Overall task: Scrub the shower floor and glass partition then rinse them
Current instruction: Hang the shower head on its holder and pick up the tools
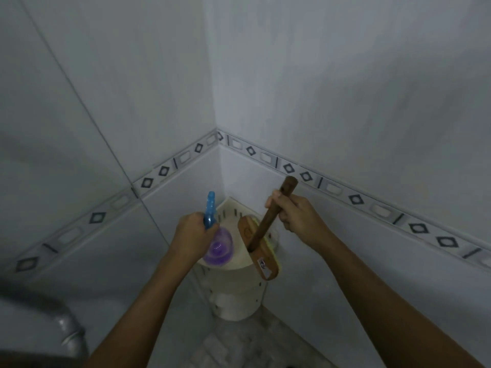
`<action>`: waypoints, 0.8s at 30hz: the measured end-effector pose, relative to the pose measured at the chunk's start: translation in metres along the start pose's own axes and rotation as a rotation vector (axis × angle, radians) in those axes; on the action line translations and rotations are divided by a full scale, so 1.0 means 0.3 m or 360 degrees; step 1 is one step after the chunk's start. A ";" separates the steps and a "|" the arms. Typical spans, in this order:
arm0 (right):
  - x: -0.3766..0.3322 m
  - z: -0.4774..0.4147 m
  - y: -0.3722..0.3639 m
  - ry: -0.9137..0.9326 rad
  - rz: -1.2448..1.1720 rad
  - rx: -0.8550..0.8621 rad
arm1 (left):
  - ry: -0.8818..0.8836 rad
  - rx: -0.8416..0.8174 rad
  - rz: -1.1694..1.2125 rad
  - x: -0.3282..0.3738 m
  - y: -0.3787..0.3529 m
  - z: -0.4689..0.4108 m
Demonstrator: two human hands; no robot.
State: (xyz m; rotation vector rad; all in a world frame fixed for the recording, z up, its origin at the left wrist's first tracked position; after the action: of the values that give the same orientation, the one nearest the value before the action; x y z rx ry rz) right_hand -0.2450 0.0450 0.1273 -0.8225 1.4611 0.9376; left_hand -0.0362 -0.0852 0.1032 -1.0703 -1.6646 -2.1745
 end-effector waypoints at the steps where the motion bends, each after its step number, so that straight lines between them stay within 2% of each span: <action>1: 0.013 -0.037 -0.024 -0.0036 0.0006 -0.0041 | 0.0046 0.0014 -0.0019 -0.019 0.001 -0.004; 10: 0.154 -0.250 -0.173 -0.0273 0.0120 -0.0318 | 0.0367 0.0107 -0.0019 -0.127 -0.048 -0.022; 24: 0.223 -0.341 -0.183 -0.0291 0.0147 -0.0390 | 0.0541 0.0118 -0.0033 -0.158 -0.105 -0.064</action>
State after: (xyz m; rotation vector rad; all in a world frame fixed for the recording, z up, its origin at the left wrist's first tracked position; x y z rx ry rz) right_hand -0.2466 -0.0696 0.0578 -0.8272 1.2496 1.2465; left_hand -0.0279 -0.1040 0.0467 -0.6230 -1.5893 -2.1418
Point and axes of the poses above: each hand's wrist, its own z-axis away from the middle knuckle, its own y-axis out of the back of the hand, x = y × z, the point moved 7 cm from there along -z, towards the middle knuckle, and after that the axes turned 4 degrees about y, right-handed, at the moved point
